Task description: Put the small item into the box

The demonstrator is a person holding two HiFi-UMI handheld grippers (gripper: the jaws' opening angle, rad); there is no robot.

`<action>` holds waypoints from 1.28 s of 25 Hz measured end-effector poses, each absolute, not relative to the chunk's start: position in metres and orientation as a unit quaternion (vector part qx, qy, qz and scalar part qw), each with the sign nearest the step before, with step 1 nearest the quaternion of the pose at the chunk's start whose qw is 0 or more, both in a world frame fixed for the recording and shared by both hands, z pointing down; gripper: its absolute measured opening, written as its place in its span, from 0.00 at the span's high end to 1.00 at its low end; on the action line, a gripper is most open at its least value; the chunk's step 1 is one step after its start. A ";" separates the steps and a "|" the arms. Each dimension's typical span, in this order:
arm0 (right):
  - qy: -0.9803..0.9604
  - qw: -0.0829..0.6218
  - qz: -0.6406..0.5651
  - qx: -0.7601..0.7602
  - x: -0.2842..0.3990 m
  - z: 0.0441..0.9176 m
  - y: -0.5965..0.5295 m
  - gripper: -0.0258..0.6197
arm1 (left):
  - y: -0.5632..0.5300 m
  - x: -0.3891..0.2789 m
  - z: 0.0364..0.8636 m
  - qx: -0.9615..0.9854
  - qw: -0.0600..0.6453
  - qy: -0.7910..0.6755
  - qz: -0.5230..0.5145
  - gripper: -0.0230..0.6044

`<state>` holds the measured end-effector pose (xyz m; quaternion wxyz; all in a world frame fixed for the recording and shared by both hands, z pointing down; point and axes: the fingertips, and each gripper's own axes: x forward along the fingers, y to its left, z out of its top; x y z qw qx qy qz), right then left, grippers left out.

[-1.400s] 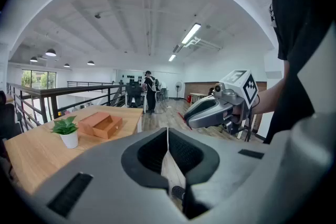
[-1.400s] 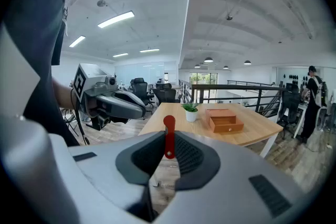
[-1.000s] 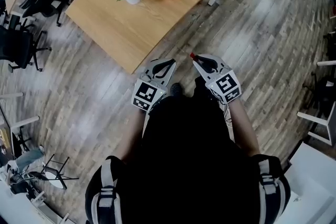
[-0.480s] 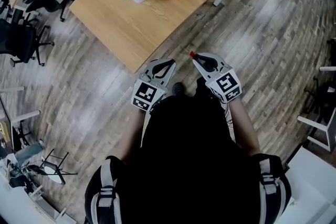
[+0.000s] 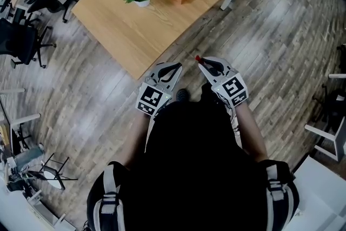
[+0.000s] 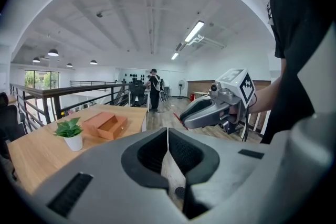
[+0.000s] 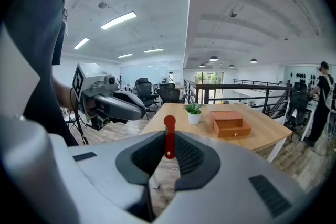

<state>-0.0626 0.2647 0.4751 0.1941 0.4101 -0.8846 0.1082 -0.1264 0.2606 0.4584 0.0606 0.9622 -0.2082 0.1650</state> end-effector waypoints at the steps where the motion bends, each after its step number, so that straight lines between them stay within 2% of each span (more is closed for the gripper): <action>1: -0.885 0.194 0.108 0.410 -0.061 0.475 0.263 0.86 | 0.259 -0.125 0.458 0.962 0.061 -0.209 0.165 0.92; 32: -0.913 0.178 0.104 0.352 0.014 0.467 0.192 0.86 | 0.202 -0.050 0.446 0.942 0.068 -0.275 0.179 0.92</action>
